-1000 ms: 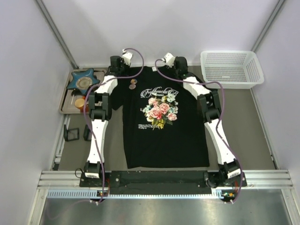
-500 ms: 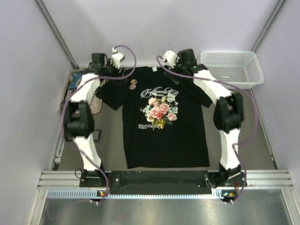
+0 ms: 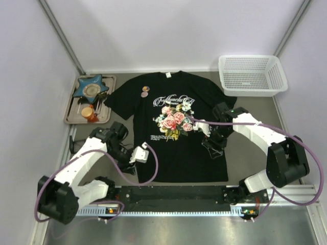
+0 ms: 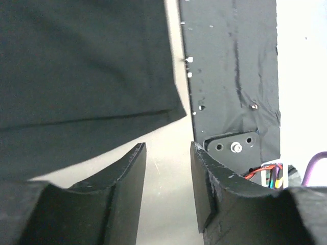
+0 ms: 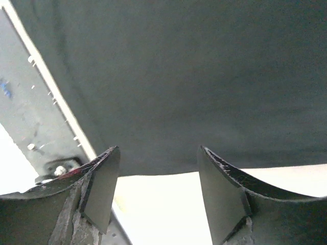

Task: Pin the brooch onto the clothing
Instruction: Flatten out the clothes at the center of the board.

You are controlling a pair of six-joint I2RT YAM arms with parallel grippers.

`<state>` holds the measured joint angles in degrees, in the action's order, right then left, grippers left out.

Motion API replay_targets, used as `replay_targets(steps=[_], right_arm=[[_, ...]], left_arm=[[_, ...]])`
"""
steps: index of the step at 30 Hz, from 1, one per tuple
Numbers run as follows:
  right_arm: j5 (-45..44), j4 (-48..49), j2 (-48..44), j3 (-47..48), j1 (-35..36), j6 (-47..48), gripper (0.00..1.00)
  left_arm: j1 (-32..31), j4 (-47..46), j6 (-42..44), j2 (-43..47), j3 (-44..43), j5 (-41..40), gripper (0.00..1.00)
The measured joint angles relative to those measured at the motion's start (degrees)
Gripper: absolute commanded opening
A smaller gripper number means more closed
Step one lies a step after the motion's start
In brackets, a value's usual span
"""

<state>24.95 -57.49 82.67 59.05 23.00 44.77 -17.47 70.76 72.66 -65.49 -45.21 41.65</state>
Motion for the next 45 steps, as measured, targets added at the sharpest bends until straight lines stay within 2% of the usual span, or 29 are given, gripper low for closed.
replay_targets(steps=[3, 9, 14, 18, 26, 35, 40, 45], right_arm=[[0.0, -3.1, 0.5, -3.5, 0.0, -0.6, 0.54], [-0.2, -2.6, 4.2, -3.5, 0.0, -2.4, 0.52], [-1.1, -1.7, 6.8, -3.5, 0.1, -3.4, 0.52], [-1.6, -1.4, 7.1, -3.5, 0.1, -3.7, 0.52], [-3.3, -0.3, 8.8, -3.5, 0.2, -3.8, 0.50], [-9.4, 2.7, 11.2, -4.7, 0.8, -2.1, 0.46], [-11.6, 3.1, 11.0, -5.0, 1.8, -1.3, 0.46], [-12.0, 3.2, 11.0, -5.0, 2.0, -1.2, 0.46]], left_arm=[[-6.6, -0.4, 0.1, 5.4, 2.7, -0.8, 0.40], [-18.0, -7.3, -4.4, 5.0, 7.9, -5.6, 0.39], [-24.0, -13.1, -8.3, 4.1, 11.0, -12.2, 0.49], [-25.2, -18.4, -11.1, 4.2, 11.9, -15.6, 0.52], [-28.2, -24.9, -11.9, -0.3, 14.0, -19.4, 0.51], [-28.7, -23.0, -8.2, -0.2, 13.7, -20.4, 0.59], [-28.7, -21.0, -8.0, 0.6, 13.6, -23.3, 0.59], [-28.7, -20.2, -8.3, 2.2, 13.6, -24.1, 0.54]])
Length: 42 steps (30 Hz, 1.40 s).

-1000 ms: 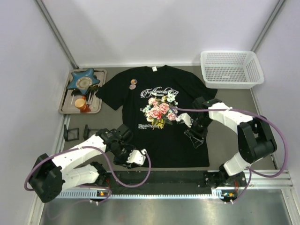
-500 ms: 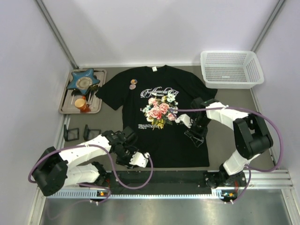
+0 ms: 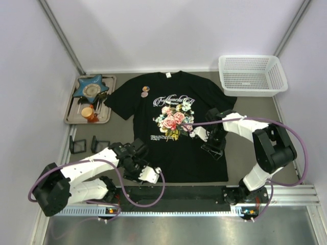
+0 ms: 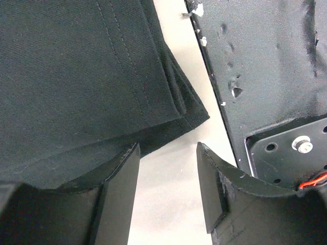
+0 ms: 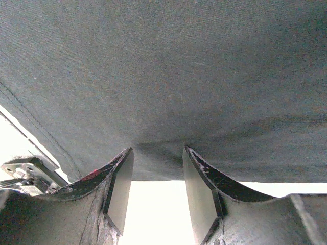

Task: Pin the brooch onto the clothing
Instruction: Flatten out the clothes at the center of the board.

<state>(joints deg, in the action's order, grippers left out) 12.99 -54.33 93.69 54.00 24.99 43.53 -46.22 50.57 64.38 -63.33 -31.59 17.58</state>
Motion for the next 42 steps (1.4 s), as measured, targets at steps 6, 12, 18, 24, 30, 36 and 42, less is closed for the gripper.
replay_targets(steps=[6, 12, 18, 24, 30, 36, 42], right_arm=[[-0.2, 0.0, 0.0, 0.0, 0.0, 0.0, 0.46], [-0.5, 0.0, 0.0, 0.0, 0.0, 0.0, 0.46], [-0.9, -0.1, 0.0, 0.0, 0.0, 0.1, 0.45], [-1.9, 0.3, -0.8, -0.8, 0.0, 1.0, 0.44], [-3.7, 1.0, -2.5, -2.6, 0.0, 3.0, 0.43], [-5.2, 1.1, -3.7, -3.7, 0.0, 4.3, 0.43], [-6.4, 1.1, -5.2, -4.9, 0.0, 5.7, 0.48]], left_arm=[[0.0, -0.1, -0.2, -0.1, -0.3, 0.6, 0.56], [0.0, -1.9, -0.6, -4.1, -1.0, 1.0, 0.34], [0.2, -2.9, 0.2, -6.5, -2.4, 0.8, 0.00], [0.1, 5.7, 4.9, -1.2, -2.7, -1.7, 0.00], [0.2, 14.2, 10.9, 2.0, -4.3, -5.4, 0.00], [0.1, 19.0, 14.4, 1.4, -5.6, -6.1, 0.01], [0.2, 21.9, 17.3, 1.5, -6.2, -7.7, 0.30]])
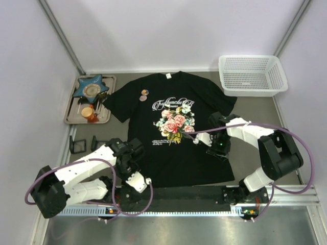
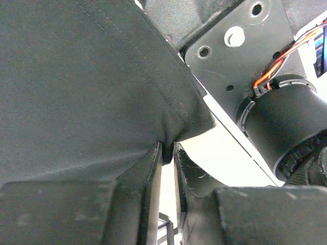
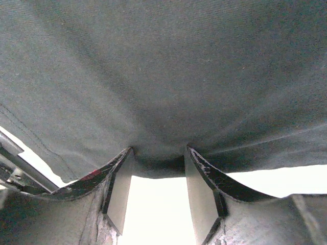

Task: Pin the brooch onto the clothing
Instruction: Flatten out the clothes at the center of the board, then reset both arms

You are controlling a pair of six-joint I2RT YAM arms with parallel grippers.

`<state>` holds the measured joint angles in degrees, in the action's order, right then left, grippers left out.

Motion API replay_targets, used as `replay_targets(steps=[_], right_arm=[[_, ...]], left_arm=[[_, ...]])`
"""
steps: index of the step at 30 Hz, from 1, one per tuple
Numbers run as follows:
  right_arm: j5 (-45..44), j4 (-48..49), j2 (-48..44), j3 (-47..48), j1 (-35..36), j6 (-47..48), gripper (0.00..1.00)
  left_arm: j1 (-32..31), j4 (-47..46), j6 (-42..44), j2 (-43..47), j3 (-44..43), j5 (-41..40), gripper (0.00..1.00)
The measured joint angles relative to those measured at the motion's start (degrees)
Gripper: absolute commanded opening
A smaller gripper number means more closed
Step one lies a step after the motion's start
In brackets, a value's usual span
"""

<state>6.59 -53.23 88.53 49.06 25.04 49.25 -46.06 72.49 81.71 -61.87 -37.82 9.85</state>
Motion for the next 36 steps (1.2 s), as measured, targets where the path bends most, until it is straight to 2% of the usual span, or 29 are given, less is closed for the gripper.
replay_targets(steps=[2, 3, 4, 5, 6, 8, 9, 10, 13, 16, 18, 21, 27, 31, 36], right_arm=[[0.0, -0.5, -0.5, -0.3, 0.0, 0.3, 0.59], [0.1, -1.1, -0.9, -0.3, 0.0, 0.2, 0.62], [0.5, -2.1, -1.3, -0.2, 0.3, 0.2, 0.71], [0.8, -3.1, -2.2, 0.1, 0.3, -0.1, 0.74], [1.3, -4.1, -3.1, 0.6, 0.3, -0.5, 0.77], [2.8, -6.9, -5.7, 3.3, 0.3, -1.5, 0.85], [3.5, -7.5, -7.2, 5.1, 0.4, -2.2, 0.89], [4.2, -7.7, -9.0, 7.1, 0.3, -2.7, 0.98], [6.1, -7.5, -15.3, 13.2, 0.3, -4.4, 0.99], [8.0, -5.8, -21.0, 17.9, -0.8, -7.5, 0.99], [9.5, -3.3, -23.5, 20.6, -3.3, -11.3, 0.99], [9.5, 3.3, -24.3, 23.3, -8.2, -19.5, 0.99], [7.2, 13.1, -21.8, 22.8, -14.8, -32.3, 0.99], [6.4, 18.6, -21.8, 13.8, -16.0, -36.6, 0.99], [6.4, 19.3, -21.8, 2.9, -16.0, -39.5, 0.99]], left_arm=[[0.0, 0.9, -0.1, 0.0, -0.6, -0.5, 0.39], [0.0, 1.3, -0.3, 0.1, -0.9, -0.7, 0.45], [0.0, 1.9, -1.0, 0.2, -1.6, -0.9, 0.55], [0.0, 2.4, -1.7, 0.4, -2.6, -1.0, 0.60], [0.0, 3.0, -2.7, 0.6, -4.0, -1.2, 0.87], [0.5, 3.4, -5.6, 0.9, -8.4, -1.5, 0.89], [0.8, 3.3, -6.6, 0.9, -10.4, -1.4, 0.94], [1.6, 3.3, -8.7, 0.8, -13.6, -1.3, 0.99], [6.9, 2.5, -14.7, -0.8, -22.2, 0.5, 0.99], [17.9, 0.8, -24.2, -6.7, -33.6, 5.6, 0.99], [26.4, -3.8, -34.1, -12.5, -42.3, 9.2, 0.99], [32.9, -14.4, -50.1, -17.5, -47.5, 9.2, 0.99], [34.7, -27.3, -72.1, -16.4, -41.9, 6.5, 0.99], [37.1, -33.1, -79.9, -14.6, -33.1, 3.4, 0.99], [37.4, -35.4, -84.7, -12.5, -20.8, 1.0, 0.99]])
